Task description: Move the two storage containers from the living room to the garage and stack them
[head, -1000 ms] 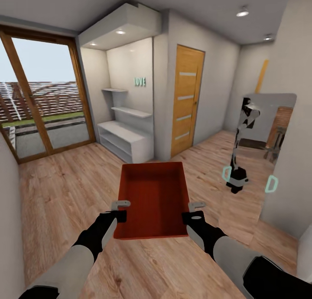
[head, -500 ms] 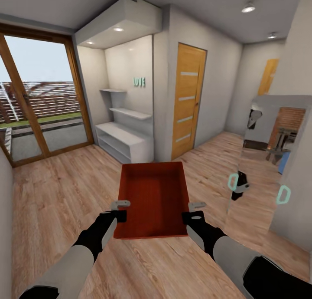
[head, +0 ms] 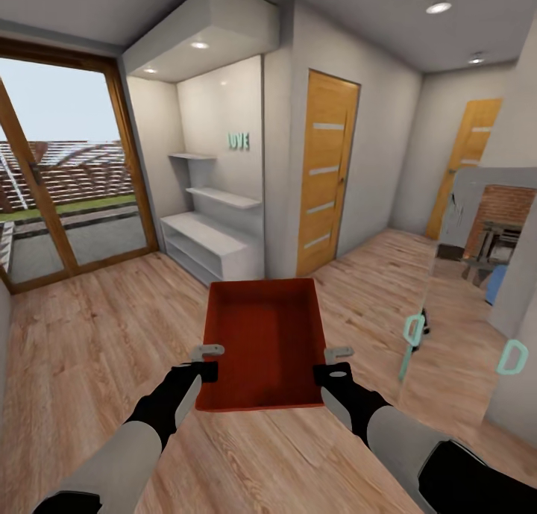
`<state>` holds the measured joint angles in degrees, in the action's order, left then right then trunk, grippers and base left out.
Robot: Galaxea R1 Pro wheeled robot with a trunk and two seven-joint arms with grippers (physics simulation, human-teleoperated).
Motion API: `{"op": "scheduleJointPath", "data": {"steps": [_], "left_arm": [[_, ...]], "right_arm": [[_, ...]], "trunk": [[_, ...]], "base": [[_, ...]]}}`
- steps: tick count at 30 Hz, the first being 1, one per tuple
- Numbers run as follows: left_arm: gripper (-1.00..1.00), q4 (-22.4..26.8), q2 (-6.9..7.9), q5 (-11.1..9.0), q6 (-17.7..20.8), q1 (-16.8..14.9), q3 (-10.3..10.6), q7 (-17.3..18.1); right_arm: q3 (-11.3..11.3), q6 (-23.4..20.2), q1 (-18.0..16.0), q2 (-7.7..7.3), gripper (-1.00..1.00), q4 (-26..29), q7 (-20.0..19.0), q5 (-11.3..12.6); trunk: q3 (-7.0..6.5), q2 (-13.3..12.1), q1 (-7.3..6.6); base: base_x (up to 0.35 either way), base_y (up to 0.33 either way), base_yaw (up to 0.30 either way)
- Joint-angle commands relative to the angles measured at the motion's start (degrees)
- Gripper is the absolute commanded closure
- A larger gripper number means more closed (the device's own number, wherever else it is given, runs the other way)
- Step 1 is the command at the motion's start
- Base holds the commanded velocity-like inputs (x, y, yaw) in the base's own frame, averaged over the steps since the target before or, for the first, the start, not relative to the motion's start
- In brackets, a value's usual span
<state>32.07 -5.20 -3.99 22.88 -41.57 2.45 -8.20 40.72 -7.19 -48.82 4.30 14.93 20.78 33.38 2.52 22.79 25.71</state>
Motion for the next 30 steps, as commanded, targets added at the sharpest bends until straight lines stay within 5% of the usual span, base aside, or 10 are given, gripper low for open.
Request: {"op": "scheduleJointPath", "data": {"steps": [1,30], "left_arm": [[1.0,-2.02,0.1,0.39,0.5,0.02,0.19,-0.77],[1.0,-2.02,0.1,0.39,0.5,0.0,0.19,-0.77]], "right_arm": [[-1.94,2.44,-0.13,-0.07,1.0,0.19,4.01,-1.48],[-1.94,2.44,-0.13,0.0,1.0,0.19,4.01,-1.48]], "trunk": [[0.12,0.13,0.07],[0.12,0.13,0.07]], "base": [[0.322,0.0,0.0],[0.322,0.0,-0.013]]}}
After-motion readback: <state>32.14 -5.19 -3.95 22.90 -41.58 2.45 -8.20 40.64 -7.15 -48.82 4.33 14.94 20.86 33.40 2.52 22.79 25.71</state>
